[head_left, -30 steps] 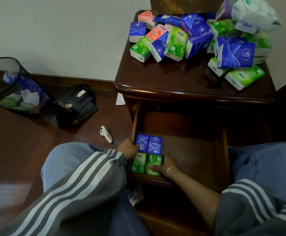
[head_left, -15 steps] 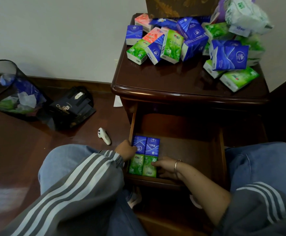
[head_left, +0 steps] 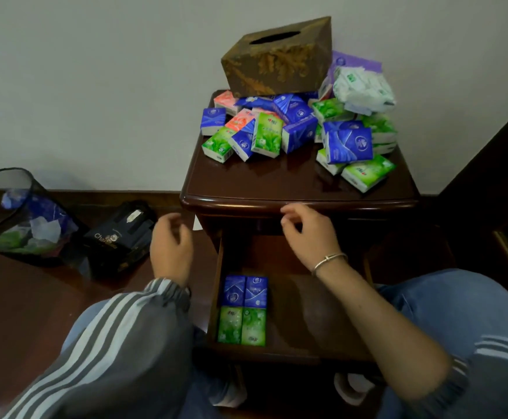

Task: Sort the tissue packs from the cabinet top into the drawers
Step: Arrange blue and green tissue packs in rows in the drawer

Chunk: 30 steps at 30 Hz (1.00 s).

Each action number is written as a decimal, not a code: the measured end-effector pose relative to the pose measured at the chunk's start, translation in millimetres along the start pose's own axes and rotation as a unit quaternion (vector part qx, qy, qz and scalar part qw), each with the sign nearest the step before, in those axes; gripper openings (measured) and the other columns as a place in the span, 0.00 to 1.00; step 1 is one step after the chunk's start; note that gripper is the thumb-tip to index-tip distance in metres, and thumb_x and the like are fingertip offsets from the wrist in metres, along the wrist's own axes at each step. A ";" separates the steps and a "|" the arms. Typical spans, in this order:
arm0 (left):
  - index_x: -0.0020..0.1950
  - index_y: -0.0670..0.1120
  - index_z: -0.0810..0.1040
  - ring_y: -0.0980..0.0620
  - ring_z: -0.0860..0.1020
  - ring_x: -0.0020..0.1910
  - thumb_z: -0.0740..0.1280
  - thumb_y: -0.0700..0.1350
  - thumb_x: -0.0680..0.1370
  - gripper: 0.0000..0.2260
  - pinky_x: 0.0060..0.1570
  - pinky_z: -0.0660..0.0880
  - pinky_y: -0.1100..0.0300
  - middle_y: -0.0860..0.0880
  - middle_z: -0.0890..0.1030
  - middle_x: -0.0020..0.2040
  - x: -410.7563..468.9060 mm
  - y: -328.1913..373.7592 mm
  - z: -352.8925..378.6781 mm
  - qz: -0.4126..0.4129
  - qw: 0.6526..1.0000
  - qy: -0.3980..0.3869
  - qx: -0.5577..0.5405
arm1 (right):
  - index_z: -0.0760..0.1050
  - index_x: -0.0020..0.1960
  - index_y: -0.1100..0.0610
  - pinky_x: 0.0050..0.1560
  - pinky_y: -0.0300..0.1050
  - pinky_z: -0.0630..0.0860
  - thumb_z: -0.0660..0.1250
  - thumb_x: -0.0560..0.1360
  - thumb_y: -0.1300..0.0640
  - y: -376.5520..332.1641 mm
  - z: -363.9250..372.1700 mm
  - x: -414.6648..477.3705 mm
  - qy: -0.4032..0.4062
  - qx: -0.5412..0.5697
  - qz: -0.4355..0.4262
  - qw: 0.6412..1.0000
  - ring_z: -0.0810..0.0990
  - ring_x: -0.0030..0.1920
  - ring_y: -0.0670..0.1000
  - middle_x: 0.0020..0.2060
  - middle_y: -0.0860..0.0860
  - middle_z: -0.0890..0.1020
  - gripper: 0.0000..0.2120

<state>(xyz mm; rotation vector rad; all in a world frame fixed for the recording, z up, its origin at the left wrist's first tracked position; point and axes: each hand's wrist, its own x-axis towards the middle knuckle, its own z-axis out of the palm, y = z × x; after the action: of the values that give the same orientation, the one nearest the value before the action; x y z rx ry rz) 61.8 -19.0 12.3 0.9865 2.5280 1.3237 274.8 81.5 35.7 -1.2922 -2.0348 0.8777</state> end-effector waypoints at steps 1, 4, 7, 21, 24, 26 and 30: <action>0.60 0.41 0.75 0.50 0.75 0.48 0.62 0.40 0.78 0.12 0.49 0.67 0.65 0.42 0.78 0.55 8.7 10.2 -2.1 0.027 0.999 0.014 -0.011 | 0.79 0.53 0.58 0.53 0.43 0.71 0.65 0.74 0.60 -6.0 -9.7 8.3 0.051 -0.032 -0.062 0.996 0.79 0.50 0.54 0.46 0.52 0.83 0.09; 0.59 0.39 0.74 0.47 0.76 0.49 0.62 0.40 0.78 0.11 0.50 0.69 0.66 0.41 0.76 0.55 35.3 44.0 -1.1 0.098 0.994 0.030 -0.033 | 0.79 0.53 0.60 0.55 0.50 0.73 0.64 0.74 0.60 -14.1 -27.3 34.0 0.120 -0.131 -0.205 0.963 0.78 0.53 0.56 0.49 0.54 0.82 0.10; 0.62 0.40 0.73 0.45 0.75 0.56 0.63 0.44 0.78 0.14 0.58 0.71 0.51 0.41 0.75 0.58 63.0 76.2 11.1 0.136 0.991 0.016 -0.003 | 0.75 0.63 0.58 0.62 0.53 0.69 0.62 0.76 0.52 -9.9 -26.4 55.7 0.058 -0.241 -0.246 0.937 0.73 0.65 0.56 0.61 0.54 0.78 0.18; 0.63 0.48 0.76 0.43 0.60 0.72 0.63 0.62 0.76 0.23 0.66 0.57 0.42 0.44 0.66 0.71 120.6 123.1 86.7 0.169 0.943 -0.065 0.279 | 0.70 0.69 0.53 0.63 0.50 0.71 0.50 0.77 0.45 16.9 3.3 62.9 0.009 -0.361 -0.207 0.909 0.73 0.67 0.52 0.67 0.53 0.74 0.25; 0.63 0.44 0.76 0.42 0.60 0.72 0.66 0.58 0.75 0.23 0.67 0.58 0.44 0.43 0.66 0.71 116.3 128.6 89.5 0.208 0.930 -0.052 0.300 | 0.73 0.67 0.53 0.61 0.49 0.73 0.53 0.77 0.46 20.6 6.2 62.7 0.037 -0.364 -0.220 0.904 0.75 0.65 0.52 0.65 0.53 0.77 0.23; 0.63 0.44 0.75 0.42 0.61 0.71 0.67 0.57 0.75 0.22 0.66 0.59 0.44 0.43 0.67 0.70 115.3 133.0 87.1 0.190 0.942 -0.061 0.270 | 0.73 0.67 0.53 0.60 0.49 0.74 0.54 0.77 0.46 21.8 6.9 62.7 0.050 -0.365 -0.228 0.901 0.76 0.64 0.52 0.64 0.53 0.77 0.23; 0.61 0.43 0.77 0.42 0.70 0.66 0.67 0.59 0.74 0.24 0.64 0.69 0.45 0.41 0.73 0.65 129.4 137.6 71.2 0.057 0.986 -0.060 0.146 | 0.74 0.66 0.54 0.59 0.48 0.75 0.55 0.77 0.46 22.7 7.7 62.9 0.071 -0.373 -0.238 0.894 0.77 0.63 0.52 0.63 0.53 0.78 0.23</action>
<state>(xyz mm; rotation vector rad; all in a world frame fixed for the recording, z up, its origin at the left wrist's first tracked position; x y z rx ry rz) 56.2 163.3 98.7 1.2390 2.6568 0.8994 258.1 145.0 20.6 -1.0576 -2.4997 -0.2570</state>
